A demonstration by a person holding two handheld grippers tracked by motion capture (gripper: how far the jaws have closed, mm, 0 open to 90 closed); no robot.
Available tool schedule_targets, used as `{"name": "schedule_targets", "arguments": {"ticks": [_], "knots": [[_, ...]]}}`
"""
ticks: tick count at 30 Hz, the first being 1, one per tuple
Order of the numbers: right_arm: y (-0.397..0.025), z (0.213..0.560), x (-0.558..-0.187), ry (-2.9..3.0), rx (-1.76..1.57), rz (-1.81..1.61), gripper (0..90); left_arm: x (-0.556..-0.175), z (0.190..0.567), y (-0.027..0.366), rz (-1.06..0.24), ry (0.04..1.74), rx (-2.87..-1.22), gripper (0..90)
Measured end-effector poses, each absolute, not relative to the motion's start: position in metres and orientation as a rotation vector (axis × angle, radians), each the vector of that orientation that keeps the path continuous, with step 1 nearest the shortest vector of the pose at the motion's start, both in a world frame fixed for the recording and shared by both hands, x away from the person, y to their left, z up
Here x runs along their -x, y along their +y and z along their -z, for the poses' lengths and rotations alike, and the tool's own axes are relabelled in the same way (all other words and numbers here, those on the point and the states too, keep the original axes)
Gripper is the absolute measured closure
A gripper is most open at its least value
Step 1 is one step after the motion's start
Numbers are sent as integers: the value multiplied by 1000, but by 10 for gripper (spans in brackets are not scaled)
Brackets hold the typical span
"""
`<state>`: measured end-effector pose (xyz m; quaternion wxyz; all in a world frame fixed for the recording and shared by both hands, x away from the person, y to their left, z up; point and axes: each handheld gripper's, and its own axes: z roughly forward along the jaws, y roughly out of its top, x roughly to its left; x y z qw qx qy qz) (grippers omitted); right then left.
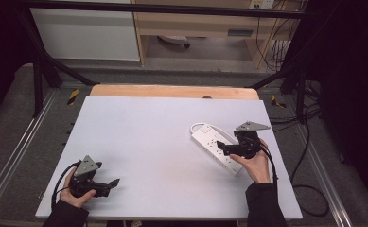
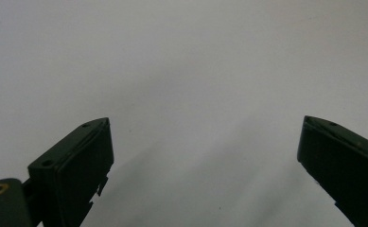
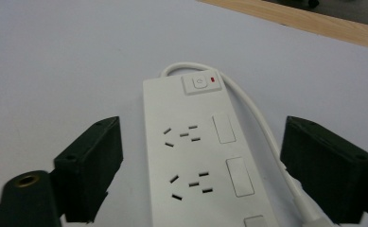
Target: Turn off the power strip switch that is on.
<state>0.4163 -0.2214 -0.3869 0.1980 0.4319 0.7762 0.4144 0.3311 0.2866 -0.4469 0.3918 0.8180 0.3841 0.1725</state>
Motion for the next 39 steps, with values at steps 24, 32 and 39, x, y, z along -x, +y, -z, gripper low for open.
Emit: {"name": "schedule_targets", "arguments": {"ticks": [24,32,39], "knots": [[-259,419,-355,2268,-1198,-1104,8,-330,447,286,-439,975,-2080,40],[-273,439,-344,2297,-1211,-1080,10,-330,447,285,-436,972,-2083,40],[-282,447,-339,2299,-1228,-1083,12,-330,447,284,-431,967,-2090,40]]}}
